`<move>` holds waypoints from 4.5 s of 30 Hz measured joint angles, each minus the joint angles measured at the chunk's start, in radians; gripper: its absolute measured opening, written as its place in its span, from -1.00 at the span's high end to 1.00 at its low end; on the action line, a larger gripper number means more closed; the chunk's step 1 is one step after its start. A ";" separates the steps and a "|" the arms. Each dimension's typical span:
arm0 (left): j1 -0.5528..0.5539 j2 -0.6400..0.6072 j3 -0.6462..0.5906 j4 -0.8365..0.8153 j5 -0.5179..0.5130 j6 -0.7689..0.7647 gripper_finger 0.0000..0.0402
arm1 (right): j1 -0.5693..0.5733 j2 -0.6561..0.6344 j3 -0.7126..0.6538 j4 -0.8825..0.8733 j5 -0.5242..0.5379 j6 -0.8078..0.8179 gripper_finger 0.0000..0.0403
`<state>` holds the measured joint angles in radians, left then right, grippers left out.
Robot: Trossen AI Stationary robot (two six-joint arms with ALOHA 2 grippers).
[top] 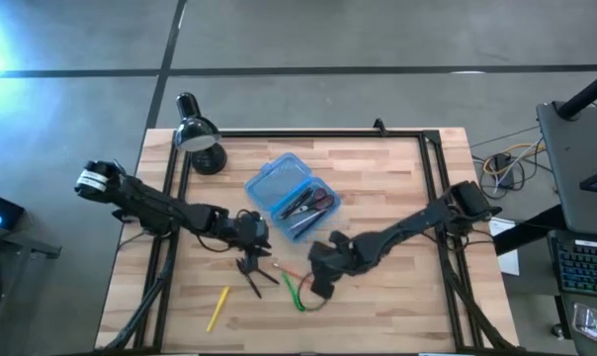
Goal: Pick & place school supplies into a supply box
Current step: Put the pencil into the supply box
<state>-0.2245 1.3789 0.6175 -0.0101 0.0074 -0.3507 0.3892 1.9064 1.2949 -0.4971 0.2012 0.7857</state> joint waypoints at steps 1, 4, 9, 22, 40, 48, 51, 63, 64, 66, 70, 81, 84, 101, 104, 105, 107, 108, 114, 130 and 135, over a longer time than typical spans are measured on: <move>-0.007 0.014 0.006 0.004 0.003 0.047 0.56 | 0.019 0.000 0.000 0.001 0.005 0.012 0.66; -0.027 0.045 0.022 0.008 0.025 0.179 0.57 | 0.069 0.000 0.001 -0.004 0.008 0.032 0.60; -0.048 0.086 0.041 0.006 0.073 0.250 0.58 | 0.112 0.005 0.002 -0.008 0.011 0.060 0.52; -0.047 0.200 0.125 -0.021 0.074 0.303 0.58 | 0.122 0.033 0.002 -0.025 0.091 0.243 0.59; -0.039 0.171 0.110 -0.104 0.073 0.332 0.58 | 0.147 0.027 -0.048 0.122 0.004 1.282 0.96; -0.039 0.171 0.097 -0.098 0.073 0.351 0.58 | 0.156 0.027 -0.121 0.156 0.054 1.441 0.96; -0.039 0.171 0.097 -0.095 0.073 0.351 0.58 | 0.152 0.027 -0.138 0.194 0.061 1.441 0.96; -0.020 0.171 0.097 -0.068 0.073 0.351 0.58 | 0.151 0.044 -0.146 0.230 0.061 1.441 0.96; -0.018 0.171 0.097 -0.068 0.074 0.351 0.58 | 0.151 0.050 -0.146 0.239 0.060 1.441 0.96; -0.017 0.171 0.097 -0.067 0.074 0.351 0.58 | 0.150 0.056 -0.145 0.248 0.061 1.441 0.96; -0.015 0.171 0.097 -0.068 0.074 0.349 0.58 | 0.150 0.057 -0.145 0.242 0.061 1.441 0.96; -0.015 0.171 0.097 -0.068 0.074 0.348 0.58 | 0.151 0.057 -0.158 0.242 0.063 1.440 0.96; -0.015 0.171 0.097 -0.067 0.074 0.347 0.58 | 0.152 0.045 -0.156 0.244 0.094 1.434 0.96; -0.006 0.171 0.097 -0.060 0.074 0.343 0.58 | 0.147 0.039 -0.149 0.201 0.086 1.415 0.96; -0.006 0.171 0.097 -0.059 0.074 0.343 0.58 | 0.146 0.040 -0.157 0.201 0.087 1.415 0.96; -0.006 0.171 0.097 -0.060 0.074 0.343 0.58 | 0.146 0.040 -0.158 0.202 0.086 1.417 0.96; -0.006 0.171 0.097 -0.060 0.074 0.343 0.58 | 0.146 0.038 -0.159 0.202 0.087 1.419 0.96; -0.006 0.171 0.097 -0.060 0.074 0.343 0.58 | 0.146 0.036 -0.159 0.202 0.087 1.418 0.96; -0.005 0.171 0.097 -0.059 0.074 0.345 0.58 | 0.147 0.028 -0.154 0.204 0.090 1.414 0.96; -0.004 0.165 0.110 0.018 0.003 0.589 0.58 | 0.147 0.011 -0.154 0.186 0.119 1.410 0.96; 0.017 0.210 0.110 0.050 0.007 0.635 0.58 | 0.147 0.011 -0.154 0.183 0.123 1.412 0.96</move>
<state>-0.2077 1.5888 0.7273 0.0404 0.0141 0.2842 0.5365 1.9175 1.1404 -0.3138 0.3242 2.1977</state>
